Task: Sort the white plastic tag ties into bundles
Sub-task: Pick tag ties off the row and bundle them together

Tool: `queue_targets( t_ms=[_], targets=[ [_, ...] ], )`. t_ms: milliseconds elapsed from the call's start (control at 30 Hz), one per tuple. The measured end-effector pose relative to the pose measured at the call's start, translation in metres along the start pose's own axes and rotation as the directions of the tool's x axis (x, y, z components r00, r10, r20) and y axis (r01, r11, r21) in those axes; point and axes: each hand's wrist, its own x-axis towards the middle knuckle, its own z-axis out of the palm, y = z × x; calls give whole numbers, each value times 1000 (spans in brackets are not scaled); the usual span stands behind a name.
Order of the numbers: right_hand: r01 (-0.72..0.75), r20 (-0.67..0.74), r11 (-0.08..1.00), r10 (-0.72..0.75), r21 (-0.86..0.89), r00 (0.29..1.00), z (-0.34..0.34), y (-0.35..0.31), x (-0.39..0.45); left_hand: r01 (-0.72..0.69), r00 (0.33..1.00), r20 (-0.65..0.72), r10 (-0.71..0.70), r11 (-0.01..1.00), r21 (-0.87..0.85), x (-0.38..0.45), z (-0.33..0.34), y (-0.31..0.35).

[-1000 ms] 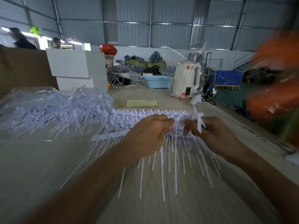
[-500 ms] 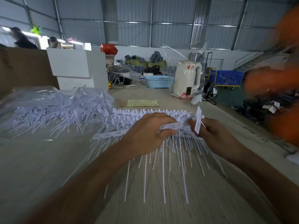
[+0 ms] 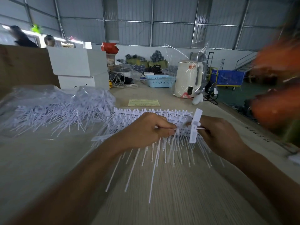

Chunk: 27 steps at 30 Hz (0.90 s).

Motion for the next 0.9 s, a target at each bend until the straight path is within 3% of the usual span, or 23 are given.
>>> queue_targets(
  t_ms=[133, 233, 400, 500, 567, 667, 767, 833, 900],
  targets=[
    [160, 63, 983, -155, -84, 986, -4, 5, 0, 62, 988, 145, -46, 992, -108, -4, -5, -4],
    [167, 76, 982, -160, -88, 984, -2, 7, 1, 66, 988, 151, -43, 986, -150, -4, -9, -5],
    [-55, 119, 994, 43, 92, 992, 10, 17, -1, 57, 989, 143, -34, 985, -163, -3, -9, -5],
    [-126, 120, 944, 93, 305, 988, 13, 15, 1, 127, 973, 223, -58, 943, -308, -6, -11, -5],
    [-125, 121, 927, 87, 353, 989, 14, 13, 2, 221, 946, 316, -78, 866, -449, -8, -13, -6],
    [-51, 167, 965, 7, 259, 986, 10, 12, 1, 278, 902, 430, -41, 818, -504, -10, -17, -7],
    [-47, 29, 998, 46, 41, 999, 0, 37, -8, 275, 841, 540, 32, 834, -478, -18, -32, -5],
    [-259, -14, 954, 264, 151, 964, -10, 45, -12, 228, 897, 442, -25, 882, -413, -21, -43, -5],
    [-413, 11, 867, 427, 279, 904, -11, 44, -8, 212, 969, 190, -156, 923, -322, -19, -45, -5]
  ],
)
